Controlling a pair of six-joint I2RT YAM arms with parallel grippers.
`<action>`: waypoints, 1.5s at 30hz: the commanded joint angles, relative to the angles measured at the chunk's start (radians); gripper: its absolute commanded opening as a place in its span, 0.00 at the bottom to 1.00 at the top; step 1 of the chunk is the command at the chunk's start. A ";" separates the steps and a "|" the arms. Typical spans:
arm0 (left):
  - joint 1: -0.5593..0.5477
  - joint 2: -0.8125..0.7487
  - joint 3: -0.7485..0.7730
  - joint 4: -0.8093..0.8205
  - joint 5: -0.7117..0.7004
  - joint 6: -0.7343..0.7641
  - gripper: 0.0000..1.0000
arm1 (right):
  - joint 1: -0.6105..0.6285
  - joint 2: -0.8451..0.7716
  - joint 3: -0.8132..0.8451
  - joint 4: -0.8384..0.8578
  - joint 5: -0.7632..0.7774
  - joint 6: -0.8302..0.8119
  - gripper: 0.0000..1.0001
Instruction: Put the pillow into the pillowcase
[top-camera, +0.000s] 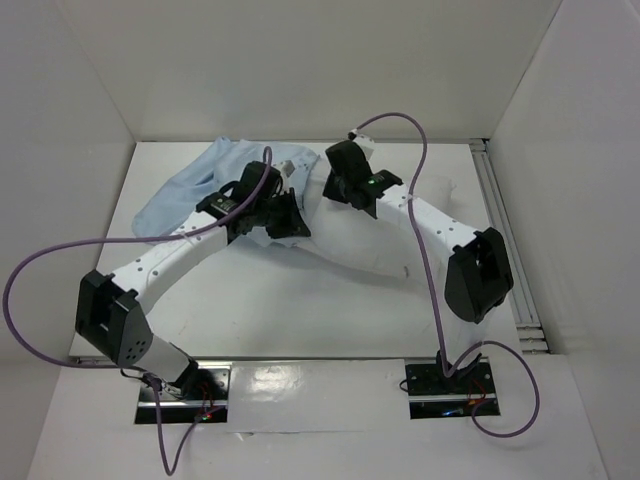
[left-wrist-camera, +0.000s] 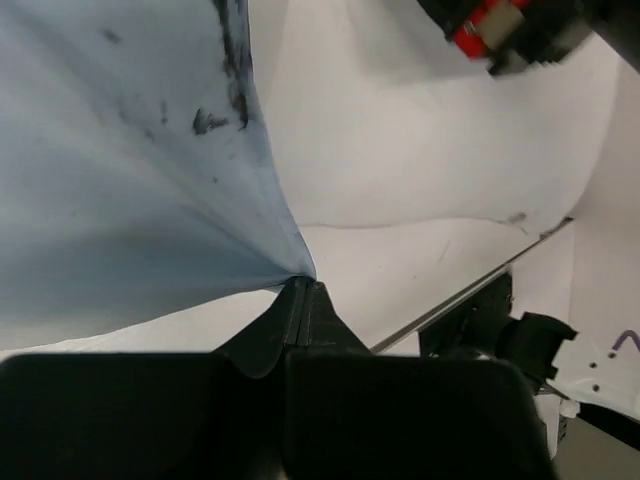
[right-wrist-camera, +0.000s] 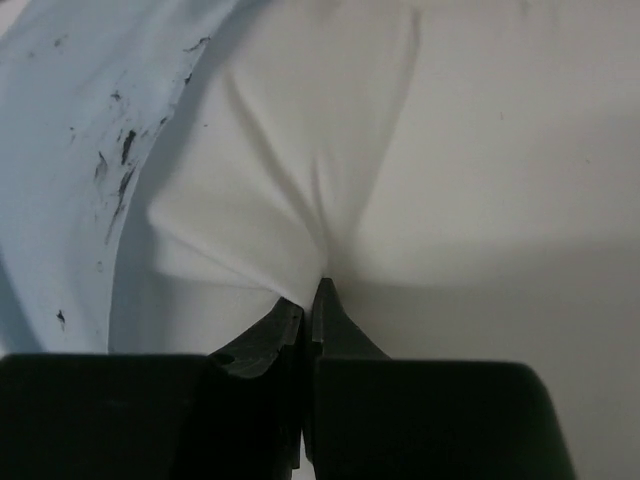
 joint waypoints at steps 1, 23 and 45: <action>0.009 -0.110 0.066 0.084 0.082 -0.014 0.00 | -0.049 -0.051 -0.012 0.115 -0.024 0.065 0.00; -0.051 -0.105 -0.056 0.079 0.205 -0.023 0.00 | -0.053 -0.185 -0.165 0.193 -0.057 0.117 0.00; -0.046 0.293 0.681 -0.300 -0.350 0.297 0.82 | -0.244 -0.533 -0.234 -0.347 0.159 -0.035 1.00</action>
